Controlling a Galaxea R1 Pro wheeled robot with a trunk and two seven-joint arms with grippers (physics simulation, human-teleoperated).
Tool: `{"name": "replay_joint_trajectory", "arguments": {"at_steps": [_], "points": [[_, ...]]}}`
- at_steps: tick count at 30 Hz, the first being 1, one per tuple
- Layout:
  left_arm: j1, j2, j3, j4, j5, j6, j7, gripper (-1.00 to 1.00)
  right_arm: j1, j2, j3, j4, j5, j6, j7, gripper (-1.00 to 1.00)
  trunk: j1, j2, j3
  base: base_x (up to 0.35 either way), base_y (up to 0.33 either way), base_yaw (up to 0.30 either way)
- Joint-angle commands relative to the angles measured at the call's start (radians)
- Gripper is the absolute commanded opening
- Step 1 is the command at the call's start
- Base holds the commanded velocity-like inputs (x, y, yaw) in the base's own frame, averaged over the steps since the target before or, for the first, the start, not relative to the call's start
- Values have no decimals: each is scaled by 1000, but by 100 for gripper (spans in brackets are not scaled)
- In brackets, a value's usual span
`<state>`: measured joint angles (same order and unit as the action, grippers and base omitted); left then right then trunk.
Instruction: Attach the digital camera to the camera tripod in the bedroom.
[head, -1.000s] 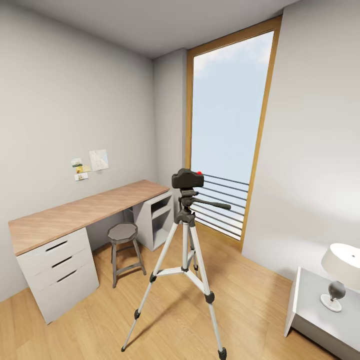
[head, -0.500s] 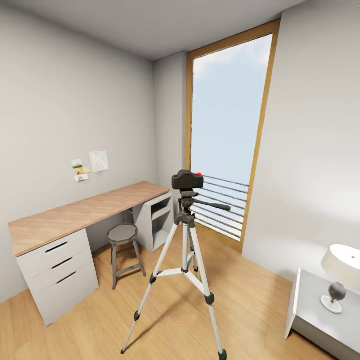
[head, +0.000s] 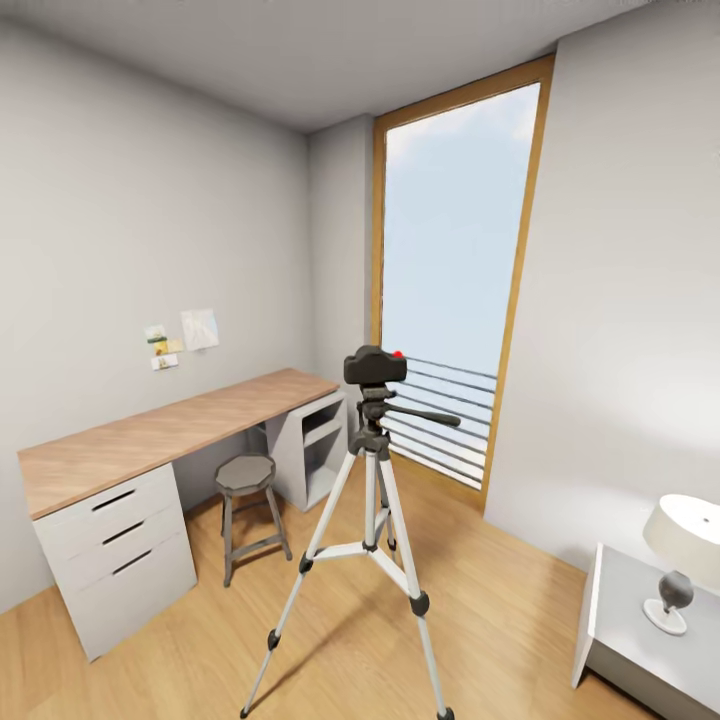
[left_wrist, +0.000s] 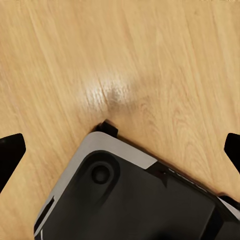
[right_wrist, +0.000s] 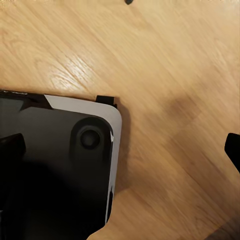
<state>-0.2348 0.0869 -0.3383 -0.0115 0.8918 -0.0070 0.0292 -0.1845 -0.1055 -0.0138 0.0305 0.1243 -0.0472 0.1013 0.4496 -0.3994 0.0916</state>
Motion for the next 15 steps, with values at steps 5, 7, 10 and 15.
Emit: {"name": "replay_joint_trajectory", "arguments": {"at_steps": [5,7,10,15], "points": [[0,0,-8,-1,7,-1,3,100,-1,0,-2,3,9,-5,1,100,0,-1,5,0,0,0],[0,0,-8,-1,7,-1,3,100,-1,0,-2,3,9,-5,1,100,0,-1,6,0,0,0],[0,0,-8,-1,7,-1,3,100,-1,0,-3,3,9,-5,1,100,0,-1,9,0,0,0],[0,0,-8,-1,7,-1,3,100,-1,0,-3,3,9,-6,1,100,0,-1,13,0,0,0]]}}
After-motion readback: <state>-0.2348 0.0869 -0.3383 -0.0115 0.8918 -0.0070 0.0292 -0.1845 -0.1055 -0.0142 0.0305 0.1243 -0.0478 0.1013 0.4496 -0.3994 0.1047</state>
